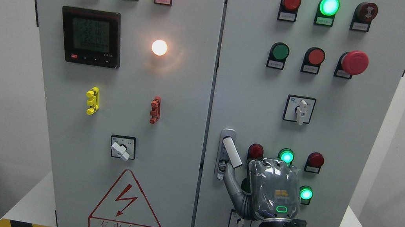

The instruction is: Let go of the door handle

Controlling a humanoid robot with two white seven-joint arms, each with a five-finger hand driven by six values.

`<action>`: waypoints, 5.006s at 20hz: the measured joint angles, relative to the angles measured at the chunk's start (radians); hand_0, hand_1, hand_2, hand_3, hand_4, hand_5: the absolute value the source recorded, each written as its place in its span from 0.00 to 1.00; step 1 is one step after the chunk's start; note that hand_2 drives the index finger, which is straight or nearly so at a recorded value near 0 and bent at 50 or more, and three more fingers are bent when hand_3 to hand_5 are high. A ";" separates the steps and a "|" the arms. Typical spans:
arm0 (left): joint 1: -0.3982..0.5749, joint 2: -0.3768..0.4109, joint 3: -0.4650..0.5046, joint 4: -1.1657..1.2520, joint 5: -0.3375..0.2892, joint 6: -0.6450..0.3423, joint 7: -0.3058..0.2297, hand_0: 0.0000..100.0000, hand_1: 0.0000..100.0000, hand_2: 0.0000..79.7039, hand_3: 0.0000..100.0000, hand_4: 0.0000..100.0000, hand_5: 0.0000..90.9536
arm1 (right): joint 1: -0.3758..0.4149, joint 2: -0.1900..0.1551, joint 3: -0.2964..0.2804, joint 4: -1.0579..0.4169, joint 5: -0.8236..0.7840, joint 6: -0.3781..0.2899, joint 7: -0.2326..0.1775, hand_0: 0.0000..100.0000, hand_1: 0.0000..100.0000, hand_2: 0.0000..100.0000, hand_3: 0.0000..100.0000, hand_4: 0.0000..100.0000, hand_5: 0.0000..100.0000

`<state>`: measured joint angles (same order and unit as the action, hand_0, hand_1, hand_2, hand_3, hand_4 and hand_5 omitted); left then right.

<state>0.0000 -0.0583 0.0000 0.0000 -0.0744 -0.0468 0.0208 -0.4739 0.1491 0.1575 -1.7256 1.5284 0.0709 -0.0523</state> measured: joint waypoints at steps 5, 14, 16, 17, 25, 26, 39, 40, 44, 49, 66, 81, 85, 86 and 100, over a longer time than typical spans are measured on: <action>0.000 0.000 0.000 0.000 0.000 0.003 0.000 0.12 0.39 0.00 0.00 0.00 0.00 | 0.000 -0.001 -0.002 0.000 -0.001 0.001 0.000 0.55 0.08 1.00 1.00 1.00 0.97; 0.000 0.000 0.000 0.000 0.000 0.001 0.000 0.12 0.39 0.00 0.00 0.00 0.00 | -0.002 -0.003 -0.004 0.000 -0.002 0.005 -0.004 0.55 0.08 1.00 1.00 1.00 0.97; 0.000 0.000 0.000 0.000 0.000 0.001 0.000 0.12 0.39 0.00 0.00 0.00 0.00 | -0.002 -0.003 -0.004 0.000 -0.002 0.006 -0.005 0.55 0.08 1.00 1.00 1.00 0.97; 0.000 0.000 0.000 0.000 0.000 0.000 0.000 0.12 0.39 0.00 0.00 0.00 0.00 | -0.003 -0.003 -0.004 0.000 -0.002 0.006 -0.006 0.55 0.08 1.00 1.00 1.00 0.97; 0.000 0.000 0.000 0.000 0.000 0.000 0.000 0.12 0.39 0.00 0.00 0.00 0.00 | -0.003 -0.004 -0.006 0.000 -0.003 0.008 -0.007 0.55 0.07 1.00 1.00 1.00 0.97; 0.000 0.000 0.000 0.000 0.000 0.000 0.000 0.12 0.39 0.00 0.00 0.00 0.00 | -0.003 -0.004 -0.006 -0.001 -0.003 0.009 -0.007 0.55 0.07 1.00 1.00 1.00 0.97; 0.000 0.000 0.000 0.000 0.000 -0.001 0.000 0.12 0.39 0.00 0.00 0.00 0.00 | -0.004 -0.006 -0.008 -0.005 -0.005 0.010 -0.007 0.56 0.07 1.00 1.00 1.00 0.97; 0.000 0.000 0.000 0.000 0.000 -0.001 0.000 0.12 0.39 0.00 0.00 0.00 0.00 | -0.004 -0.006 -0.008 -0.005 -0.005 0.010 -0.007 0.56 0.07 1.00 1.00 1.00 0.97; 0.000 0.000 0.000 0.000 0.000 -0.001 0.000 0.12 0.39 0.00 0.00 0.00 0.00 | -0.005 -0.006 -0.010 -0.006 -0.005 0.011 -0.007 0.56 0.07 1.00 1.00 1.00 0.97; 0.000 0.000 0.000 0.000 0.000 -0.001 0.000 0.12 0.39 0.00 0.00 0.00 0.00 | -0.009 -0.006 -0.012 -0.006 -0.005 0.012 -0.007 0.56 0.07 1.00 1.00 1.00 0.97; 0.000 0.000 0.000 0.000 0.000 -0.001 0.000 0.12 0.39 0.00 0.00 0.00 0.00 | -0.012 -0.007 -0.016 -0.007 -0.017 0.023 -0.007 0.56 0.07 1.00 1.00 1.00 0.97; 0.000 0.000 0.000 0.000 0.000 -0.001 0.000 0.12 0.39 0.00 0.00 0.00 0.00 | -0.012 -0.008 -0.016 -0.007 -0.019 0.030 -0.008 0.56 0.07 1.00 1.00 1.00 0.97; 0.000 0.000 0.000 0.000 0.000 -0.001 0.000 0.12 0.39 0.00 0.00 0.00 0.00 | -0.014 -0.008 -0.016 -0.007 -0.019 0.030 -0.009 0.56 0.07 1.00 1.00 1.00 0.97; 0.000 0.000 0.000 0.000 0.000 -0.001 0.000 0.12 0.39 0.00 0.00 0.00 0.00 | -0.014 -0.008 -0.016 -0.006 -0.019 0.030 -0.009 0.56 0.07 1.00 1.00 1.00 0.97; 0.000 0.000 0.000 0.000 0.000 -0.001 0.000 0.12 0.39 0.00 0.00 0.00 0.00 | -0.019 -0.011 -0.017 -0.006 -0.025 0.030 -0.010 0.56 0.07 1.00 1.00 1.00 0.97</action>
<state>0.0000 -0.0583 0.0000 0.0000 -0.0741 -0.0478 0.0208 -0.4925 0.1380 0.1408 -1.7320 1.5037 0.1012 -0.0623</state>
